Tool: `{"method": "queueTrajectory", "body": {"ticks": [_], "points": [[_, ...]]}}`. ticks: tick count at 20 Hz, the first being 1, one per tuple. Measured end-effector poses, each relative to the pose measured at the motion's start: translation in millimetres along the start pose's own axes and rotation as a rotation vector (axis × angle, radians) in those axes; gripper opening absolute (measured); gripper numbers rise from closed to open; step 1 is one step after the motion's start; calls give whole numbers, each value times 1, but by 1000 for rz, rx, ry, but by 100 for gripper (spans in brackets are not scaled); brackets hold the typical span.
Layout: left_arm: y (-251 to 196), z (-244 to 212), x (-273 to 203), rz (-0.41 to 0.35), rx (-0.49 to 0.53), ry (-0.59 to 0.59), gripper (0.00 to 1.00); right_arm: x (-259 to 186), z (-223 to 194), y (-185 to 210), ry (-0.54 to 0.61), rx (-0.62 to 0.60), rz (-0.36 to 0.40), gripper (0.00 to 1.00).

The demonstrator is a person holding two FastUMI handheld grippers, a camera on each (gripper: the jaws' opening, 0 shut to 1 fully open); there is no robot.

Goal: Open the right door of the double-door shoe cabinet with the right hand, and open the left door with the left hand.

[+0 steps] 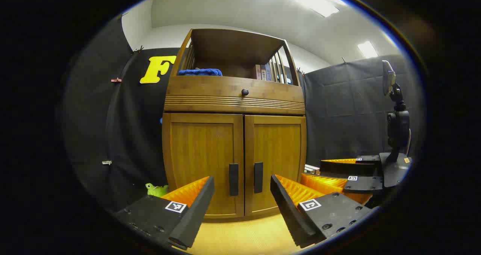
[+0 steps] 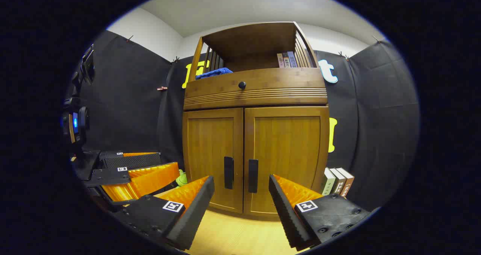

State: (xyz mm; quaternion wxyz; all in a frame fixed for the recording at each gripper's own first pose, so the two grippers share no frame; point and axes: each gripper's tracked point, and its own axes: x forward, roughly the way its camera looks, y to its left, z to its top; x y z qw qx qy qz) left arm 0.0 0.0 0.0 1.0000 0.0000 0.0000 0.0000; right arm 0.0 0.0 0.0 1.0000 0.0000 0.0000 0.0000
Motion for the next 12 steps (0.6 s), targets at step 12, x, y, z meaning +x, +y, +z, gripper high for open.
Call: {"method": "queueTrajectory", "body": {"ticks": [12], "points": [[-4, -4, -2, -5, 9, 5, 93, -5, 3, -1, -23, -49, -13, 93]]}}
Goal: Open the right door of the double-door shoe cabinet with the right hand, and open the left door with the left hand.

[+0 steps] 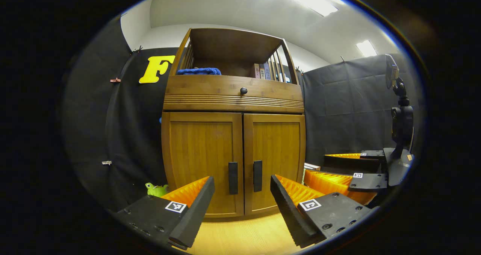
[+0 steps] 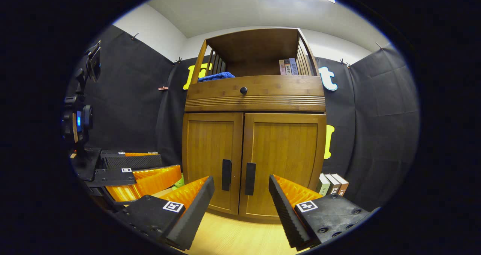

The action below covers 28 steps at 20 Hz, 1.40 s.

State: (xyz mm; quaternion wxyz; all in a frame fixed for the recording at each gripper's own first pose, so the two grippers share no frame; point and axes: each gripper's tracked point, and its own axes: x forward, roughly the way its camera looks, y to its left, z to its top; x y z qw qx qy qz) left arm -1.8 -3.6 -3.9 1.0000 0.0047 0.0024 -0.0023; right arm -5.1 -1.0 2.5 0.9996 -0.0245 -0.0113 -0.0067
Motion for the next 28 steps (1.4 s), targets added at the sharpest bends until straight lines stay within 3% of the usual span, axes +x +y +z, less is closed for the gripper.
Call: {"method": "queueTrajectory", "body": {"ticks": [4, 5, 8, 9, 17, 19, 20, 28], "points": [[-2, -1, -3, -4, 7, 0, 93, 0, 1, 2, -3, 6, 1, 94], [-3, -2, -2, -6, 7, 2, 97, 0, 1, 1, -3, 4, -1, 93], [-1, -2, -3, -5, 7, 1, 93, 0, 0, 2, 2, 11, 4, 93], [-1, -2, -3, -4, 6, -1, 97, -1, -1, 2, 5, 13, 7, 93], [2, -4, -8, -9, 2, -8, 93, 4, -8, 9, 22, 35, 31, 93], [4, -3, -11, -10, 2, -10, 97, 9, -7, 7, 15, 38, 24, 93], [6, -2, -14, -9, 2, -11, 93, 12, -8, 6, 13, 36, 18, 93], [17, 0, -45, -22, -20, -19, 93, 51, -34, 10, 31, -31, 16, 93]]}}
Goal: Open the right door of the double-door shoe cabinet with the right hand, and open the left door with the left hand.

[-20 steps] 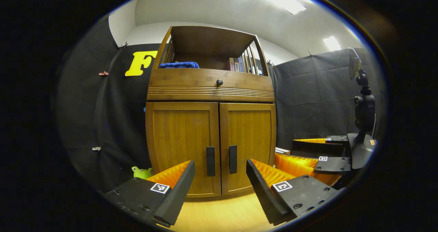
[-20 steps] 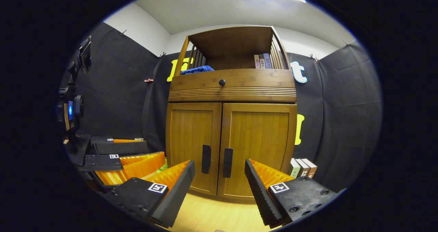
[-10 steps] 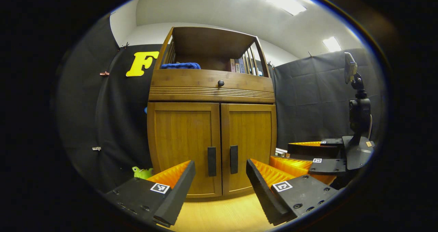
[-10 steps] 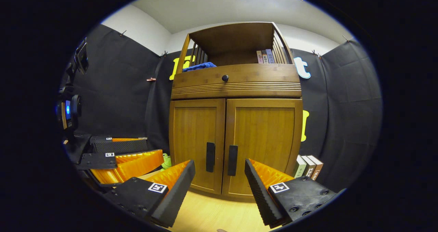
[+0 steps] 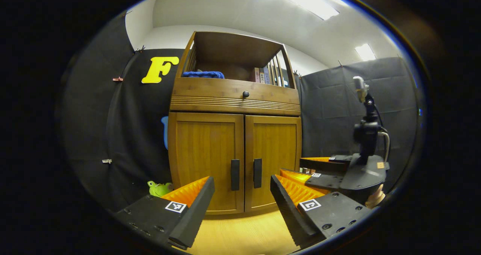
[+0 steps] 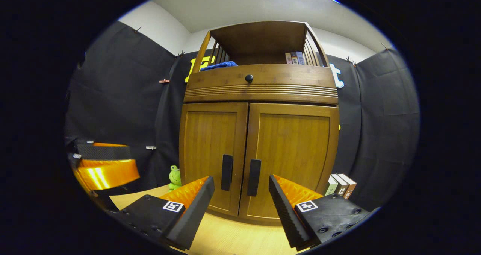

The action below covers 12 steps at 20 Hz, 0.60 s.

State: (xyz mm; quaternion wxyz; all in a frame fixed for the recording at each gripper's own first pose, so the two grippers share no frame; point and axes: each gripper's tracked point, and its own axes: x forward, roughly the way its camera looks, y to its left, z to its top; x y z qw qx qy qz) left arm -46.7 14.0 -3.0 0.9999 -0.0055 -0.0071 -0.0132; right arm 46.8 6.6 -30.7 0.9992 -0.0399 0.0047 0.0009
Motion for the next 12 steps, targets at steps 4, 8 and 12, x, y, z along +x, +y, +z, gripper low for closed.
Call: {"method": "queueTrajectory", "body": {"ticks": [4, 8, 12], "points": [[8, 1, -17, -9, -14, 4, 97, 35, -15, -3, 11, 7, -21, 93], [26, 6, -39, 28, -14, -12, 93, 72, -30, -18, 18, 14, -80, 93], [34, 7, -51, 36, -40, -5, 94, 101, -49, -26, 48, 33, -113, 93]]}}
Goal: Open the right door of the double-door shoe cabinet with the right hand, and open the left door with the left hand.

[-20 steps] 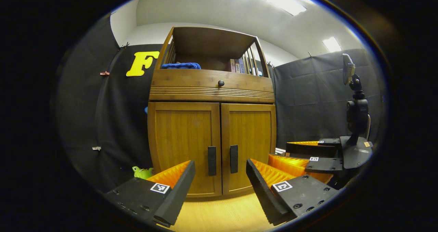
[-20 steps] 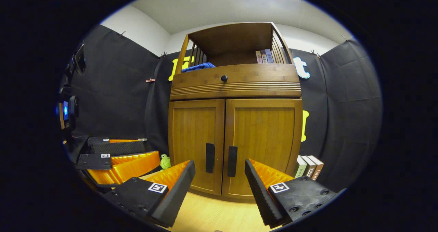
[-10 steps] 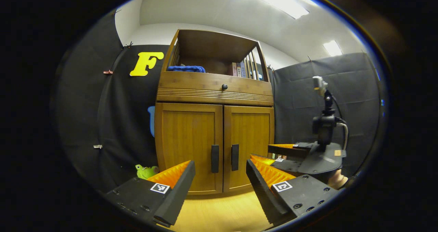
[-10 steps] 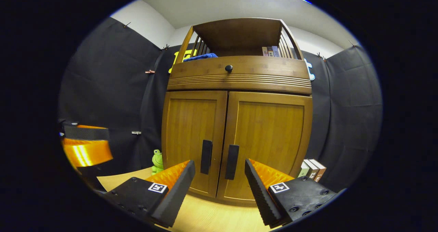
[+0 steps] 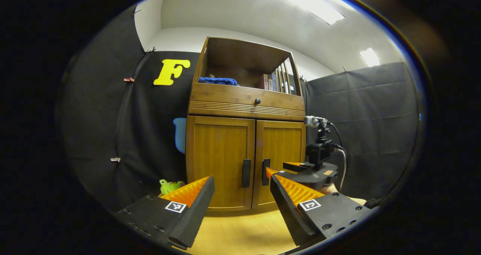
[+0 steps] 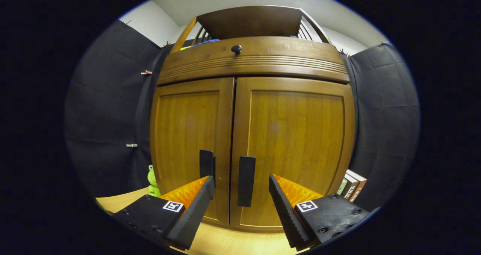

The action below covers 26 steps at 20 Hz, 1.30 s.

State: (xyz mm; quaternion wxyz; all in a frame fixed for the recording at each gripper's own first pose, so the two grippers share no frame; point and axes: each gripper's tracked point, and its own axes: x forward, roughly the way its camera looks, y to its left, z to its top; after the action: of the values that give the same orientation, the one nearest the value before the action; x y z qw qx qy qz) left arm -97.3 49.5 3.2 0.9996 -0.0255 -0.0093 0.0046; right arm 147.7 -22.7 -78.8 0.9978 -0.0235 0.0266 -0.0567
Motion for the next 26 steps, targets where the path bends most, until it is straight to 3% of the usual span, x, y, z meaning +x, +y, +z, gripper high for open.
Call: {"method": "queueTrajectory", "body": {"ticks": [8, 14, 16, 17, 18, 20, 26], "points": [[22, 1, -20, 49, -10, 18, 97, 58, -17, -13, -6, 8, -84, 89], [34, -3, -30, 87, 5, 32, 97, 87, -34, -13, 5, 5, -94, 77], [43, -2, -32, 122, 27, 25, 97, 84, -31, -8, -5, 1, -85, 30], [46, -3, -31, 137, 38, 24, 97, 83, -32, -9, 12, -7, -87, 34], [47, -4, -30, 142, 40, 27, 97, 87, -32, -10, 21, -11, -85, 23], [44, -6, -28, 138, 31, 34, 97, 83, -34, -8, 28, -13, -78, 16], [36, -11, -22, 121, 45, 56, 97, 59, -34, -5, 37, -9, -40, 16]]}}
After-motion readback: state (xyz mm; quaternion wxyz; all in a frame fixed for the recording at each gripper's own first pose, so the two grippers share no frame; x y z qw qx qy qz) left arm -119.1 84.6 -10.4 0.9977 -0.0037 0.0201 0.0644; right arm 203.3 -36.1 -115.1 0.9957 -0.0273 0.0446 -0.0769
